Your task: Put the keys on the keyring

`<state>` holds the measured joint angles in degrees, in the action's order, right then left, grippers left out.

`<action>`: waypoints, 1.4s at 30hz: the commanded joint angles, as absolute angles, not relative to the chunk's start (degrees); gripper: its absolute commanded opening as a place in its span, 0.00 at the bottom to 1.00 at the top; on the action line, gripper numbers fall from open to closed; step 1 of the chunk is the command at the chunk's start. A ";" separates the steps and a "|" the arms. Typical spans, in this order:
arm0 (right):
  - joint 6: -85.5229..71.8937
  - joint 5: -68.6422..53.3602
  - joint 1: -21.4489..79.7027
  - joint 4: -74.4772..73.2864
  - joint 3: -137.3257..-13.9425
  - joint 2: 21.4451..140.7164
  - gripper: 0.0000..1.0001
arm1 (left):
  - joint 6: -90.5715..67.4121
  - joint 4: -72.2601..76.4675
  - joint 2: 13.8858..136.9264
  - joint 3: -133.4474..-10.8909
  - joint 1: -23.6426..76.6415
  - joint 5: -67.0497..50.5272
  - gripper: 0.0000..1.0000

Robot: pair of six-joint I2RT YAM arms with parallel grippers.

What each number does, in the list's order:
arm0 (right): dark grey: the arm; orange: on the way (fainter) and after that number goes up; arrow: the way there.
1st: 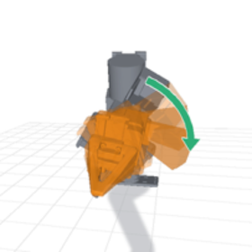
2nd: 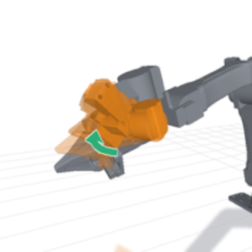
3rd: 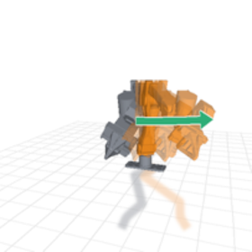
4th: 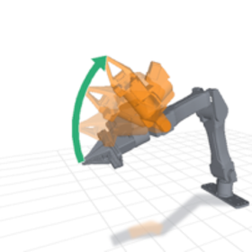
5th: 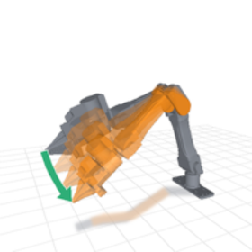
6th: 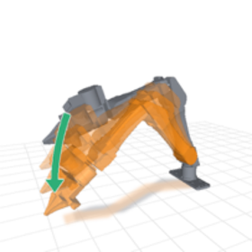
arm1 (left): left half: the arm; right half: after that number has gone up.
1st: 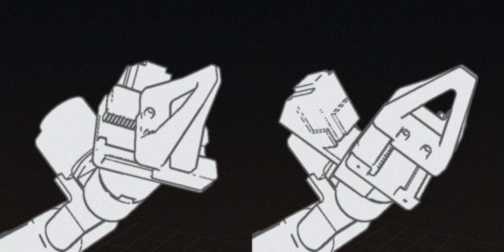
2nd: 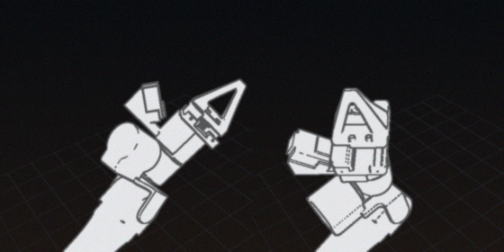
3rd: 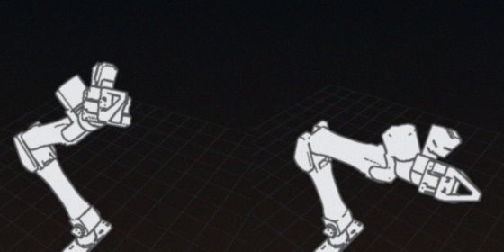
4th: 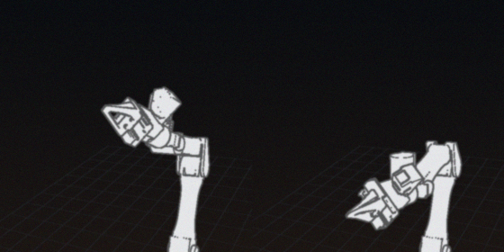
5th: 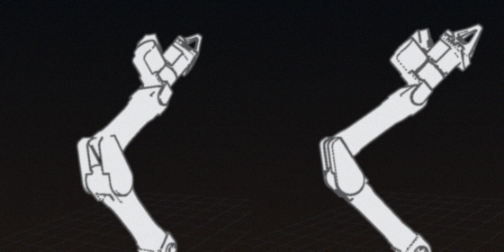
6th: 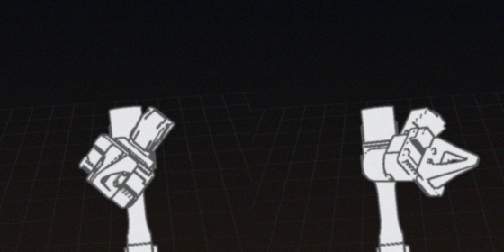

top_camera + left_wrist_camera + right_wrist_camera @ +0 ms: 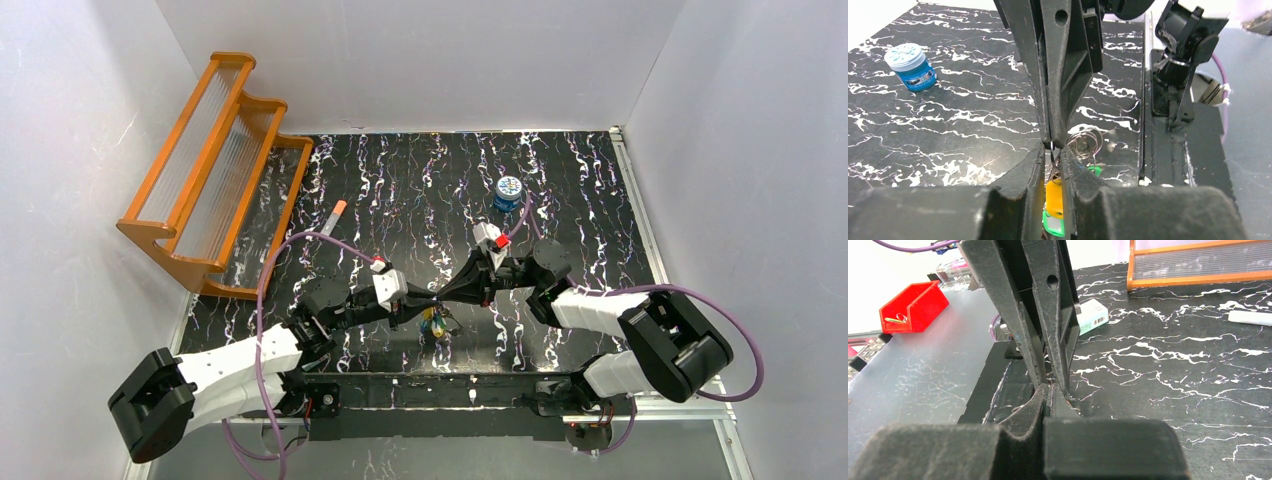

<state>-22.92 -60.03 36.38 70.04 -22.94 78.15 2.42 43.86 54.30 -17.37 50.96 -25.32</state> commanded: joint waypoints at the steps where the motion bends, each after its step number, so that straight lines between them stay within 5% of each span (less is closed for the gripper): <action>1: -22.01 -58.25 36.41 71.56 -24.43 76.76 0.01 | 2.47 44.33 53.05 -19.24 51.05 -25.77 0.03; 8: -18.48 -55.76 36.47 66.10 -24.60 74.21 0.04 | 6.12 34.44 53.49 -21.91 51.01 -25.15 0.00; 13: -15.15 -54.24 36.41 60.64 -25.25 71.94 0.32 | 13.76 18.17 53.92 -29.02 50.98 -23.09 0.00; 20: -8.60 -52.91 36.39 50.45 -27.11 69.66 0.43 | 19.83 4.12 56.60 -37.40 51.03 -23.27 0.00; 34: -5.95 -55.16 36.56 46.32 -27.20 70.70 0.44 | 20.41 2.53 61.02 -41.47 51.07 -25.44 0.00; 38: -5.73 -56.13 36.83 46.52 -28.04 72.03 0.32 | 20.13 2.98 61.26 -41.67 51.14 -26.06 0.00; 42: -4.07 -56.04 37.66 44.57 -28.56 73.20 0.31 | 20.03 3.27 61.08 -41.66 51.11 -26.10 0.00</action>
<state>-6.35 -55.02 36.73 45.36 -25.89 72.27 19.70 2.28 61.65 -39.16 50.81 -24.34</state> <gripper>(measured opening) 0.304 0.010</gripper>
